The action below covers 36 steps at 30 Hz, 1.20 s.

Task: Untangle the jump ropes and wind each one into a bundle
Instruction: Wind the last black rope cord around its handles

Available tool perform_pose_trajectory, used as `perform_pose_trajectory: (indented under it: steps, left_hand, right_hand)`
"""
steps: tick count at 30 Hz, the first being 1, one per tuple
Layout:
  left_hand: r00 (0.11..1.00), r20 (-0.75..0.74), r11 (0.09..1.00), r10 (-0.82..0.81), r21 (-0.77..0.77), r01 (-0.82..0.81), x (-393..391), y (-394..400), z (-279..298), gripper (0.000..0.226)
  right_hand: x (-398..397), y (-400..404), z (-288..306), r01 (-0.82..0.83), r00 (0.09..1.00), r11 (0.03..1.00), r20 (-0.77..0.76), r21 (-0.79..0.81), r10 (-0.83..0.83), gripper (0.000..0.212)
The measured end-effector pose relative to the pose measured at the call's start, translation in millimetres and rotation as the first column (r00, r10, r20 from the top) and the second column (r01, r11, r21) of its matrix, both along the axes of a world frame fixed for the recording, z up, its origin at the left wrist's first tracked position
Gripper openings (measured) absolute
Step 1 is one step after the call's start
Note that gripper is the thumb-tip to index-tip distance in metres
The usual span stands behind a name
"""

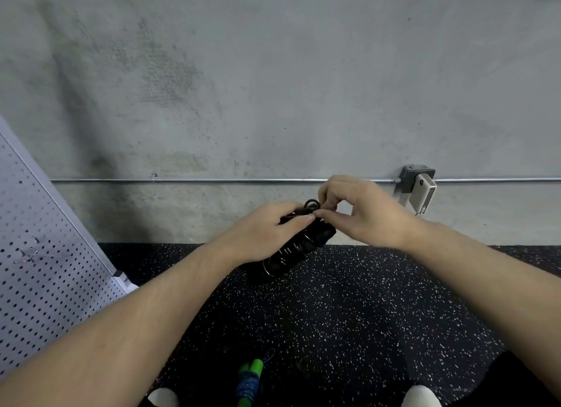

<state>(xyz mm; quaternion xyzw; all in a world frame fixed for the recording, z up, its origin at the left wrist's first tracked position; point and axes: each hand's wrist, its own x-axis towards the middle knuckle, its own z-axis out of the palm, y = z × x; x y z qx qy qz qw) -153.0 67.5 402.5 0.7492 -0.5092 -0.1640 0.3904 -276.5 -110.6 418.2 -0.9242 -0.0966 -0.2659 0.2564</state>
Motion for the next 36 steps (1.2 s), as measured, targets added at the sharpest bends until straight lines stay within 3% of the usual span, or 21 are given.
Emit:
perform_pose_trajectory:
  steps: [3, 8, 11, 16, 19, 23, 26, 30, 32, 34, 36]
  left_hand:
    - [0.999, 0.047, 1.000, 0.022, -0.009, -0.021, 0, 3, -2, 0.028]
    - [0.974, 0.221, 0.998, 0.056, 0.005, -0.059, -2, 1, 0, 0.025]
    - [0.919, 0.388, 0.996, 0.067, 0.027, -0.084, 4, 0, 3, 0.032]
    - [0.832, 0.554, 0.993, 0.017, 0.085, -0.077, 8, -1, 0, 0.038]
    - [0.802, 0.597, 0.990, 0.000, 0.112, -0.083, 7, -2, 0, 0.043]
    - [0.902, 0.432, 0.988, 0.029, 0.122, -0.090, 4, -4, 3, 0.040]
    - [0.961, 0.271, 0.975, 0.053, 0.193, -0.108, 2, -13, -3, 0.039]
    - [0.989, 0.140, 0.911, 0.039, 0.402, -0.092, 3, -22, -23, 0.027]
    - [0.996, 0.074, 0.904, 0.052, 0.421, -0.079, 8, -24, -34, 0.023]
    - [0.996, 0.073, 0.913, 0.048, 0.401, -0.073, 8, -27, -44, 0.020]
    - [0.991, 0.125, 0.908, 0.049, 0.408, -0.096, 4, -34, -58, 0.028]
  right_hand:
    - [0, 2, -4, 0.038, 0.999, 0.997, 0.005, -0.068, -0.038, 0.022]
    - [-1, 5, -3, 0.172, 0.956, 0.943, -0.278, 0.285, -0.091, 0.018]
    - [-3, 8, -1, 0.235, 0.922, 0.849, -0.386, 0.472, -0.041, 0.018]
    - [0, 5, 6, 0.299, 0.917, 0.814, -0.385, 0.498, -0.101, 0.009]
    - [-2, 5, 7, 0.347, 0.896, 0.735, -0.437, 0.583, -0.076, 0.007]
    - [0, 7, 0, 0.376, 0.888, 0.632, -0.459, 0.678, -0.036, 0.008]
    - [8, 10, -9, 0.418, 0.893, 0.599, -0.431, 0.683, -0.131, 0.011]
    - [17, 21, -26, 0.403, 0.871, 0.877, -0.403, 0.261, -0.280, 0.008]
    - [19, 19, -32, 0.390, 0.861, 0.909, -0.409, 0.150, -0.302, 0.009]
    - [24, 13, -41, 0.476, 0.835, 0.847, -0.423, 0.236, -0.351, 0.013]
    - [30, 8, -49, 0.544, 0.826, 0.662, -0.468, 0.516, -0.314, 0.018]
